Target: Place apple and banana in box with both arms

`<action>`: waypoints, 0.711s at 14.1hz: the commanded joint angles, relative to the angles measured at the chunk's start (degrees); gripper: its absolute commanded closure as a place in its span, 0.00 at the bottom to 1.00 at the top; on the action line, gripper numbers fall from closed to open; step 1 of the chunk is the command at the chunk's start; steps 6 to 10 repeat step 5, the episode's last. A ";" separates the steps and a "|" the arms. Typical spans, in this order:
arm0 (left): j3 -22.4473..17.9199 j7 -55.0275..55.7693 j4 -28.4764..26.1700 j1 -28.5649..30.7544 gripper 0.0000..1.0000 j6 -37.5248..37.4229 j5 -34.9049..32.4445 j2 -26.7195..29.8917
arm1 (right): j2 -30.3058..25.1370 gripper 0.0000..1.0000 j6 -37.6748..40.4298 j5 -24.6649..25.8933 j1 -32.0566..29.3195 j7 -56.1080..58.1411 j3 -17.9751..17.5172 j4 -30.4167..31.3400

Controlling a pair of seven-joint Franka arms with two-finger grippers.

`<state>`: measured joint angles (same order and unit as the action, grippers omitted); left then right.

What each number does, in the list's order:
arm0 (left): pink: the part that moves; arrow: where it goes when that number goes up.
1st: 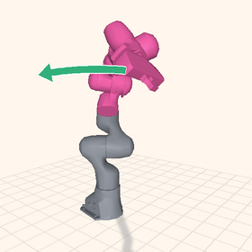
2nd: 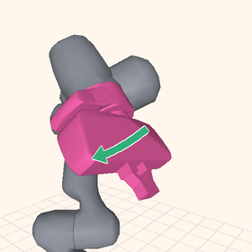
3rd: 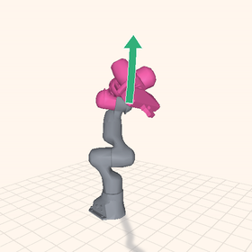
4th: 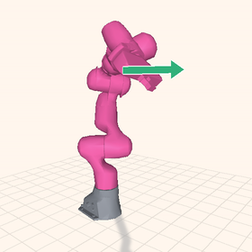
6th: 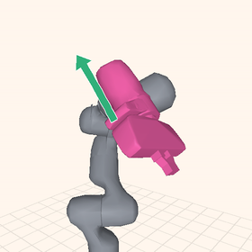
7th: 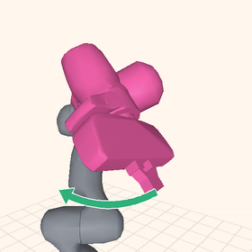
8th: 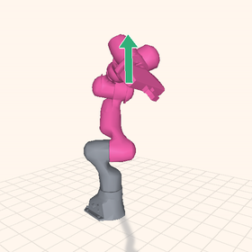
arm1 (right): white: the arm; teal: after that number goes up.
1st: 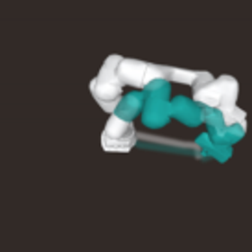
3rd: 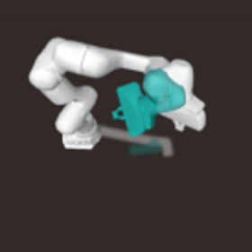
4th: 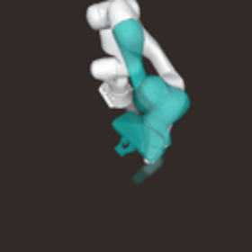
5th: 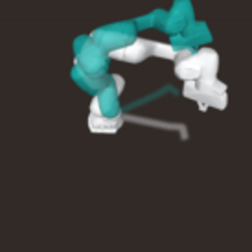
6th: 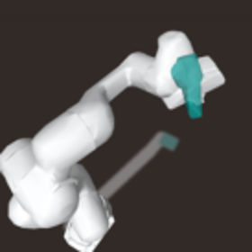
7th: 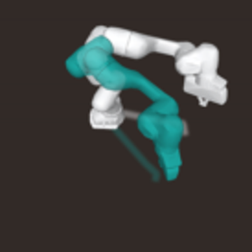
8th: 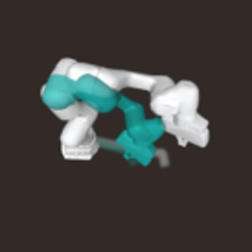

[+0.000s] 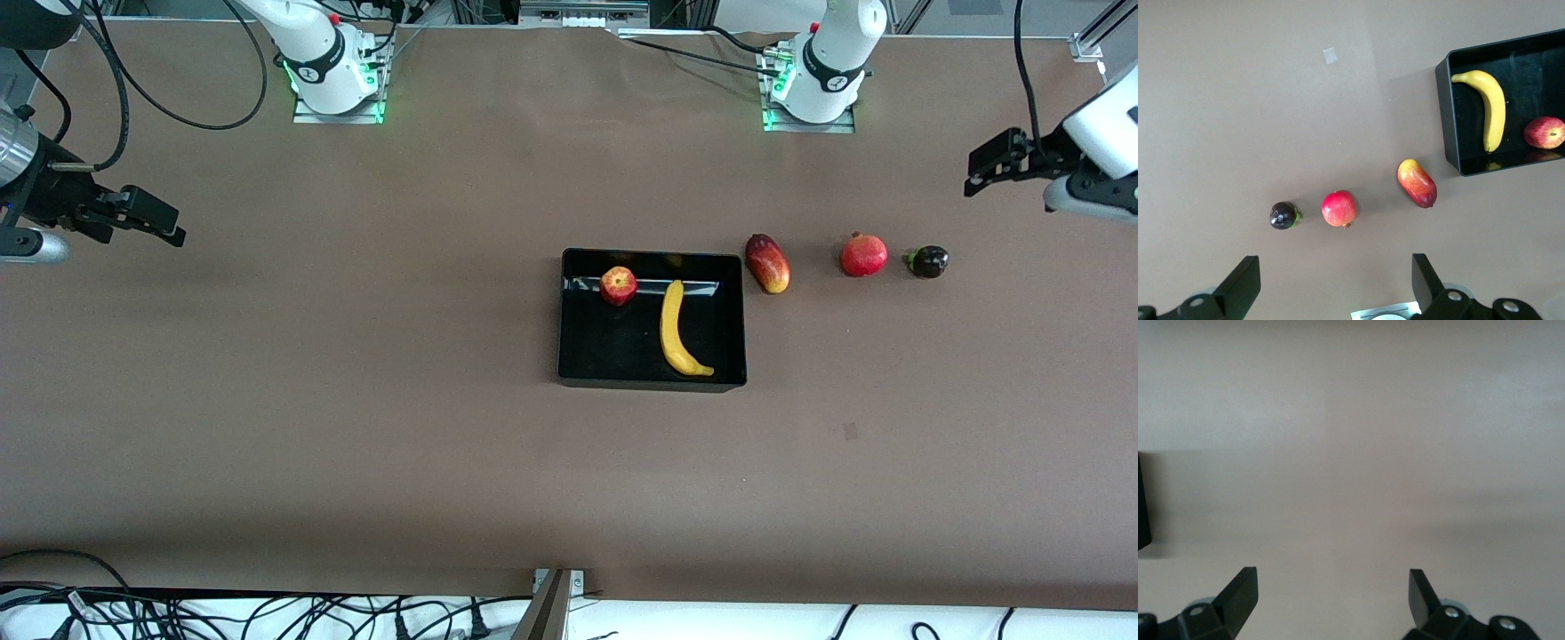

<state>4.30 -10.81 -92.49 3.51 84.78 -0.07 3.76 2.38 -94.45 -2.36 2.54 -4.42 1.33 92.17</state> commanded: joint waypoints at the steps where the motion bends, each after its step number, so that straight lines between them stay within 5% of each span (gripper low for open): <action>1: -5.51 -0.97 1.07 -6.38 0.00 -1.54 -1.68 2.13 | 0.35 0.00 0.59 0.51 -0.43 0.20 -0.27 -0.94; 10: -6.94 -1.06 1.78 -7.28 0.00 -3.39 -1.60 2.48 | 0.35 0.00 0.59 0.51 -0.43 0.20 -0.27 -1.03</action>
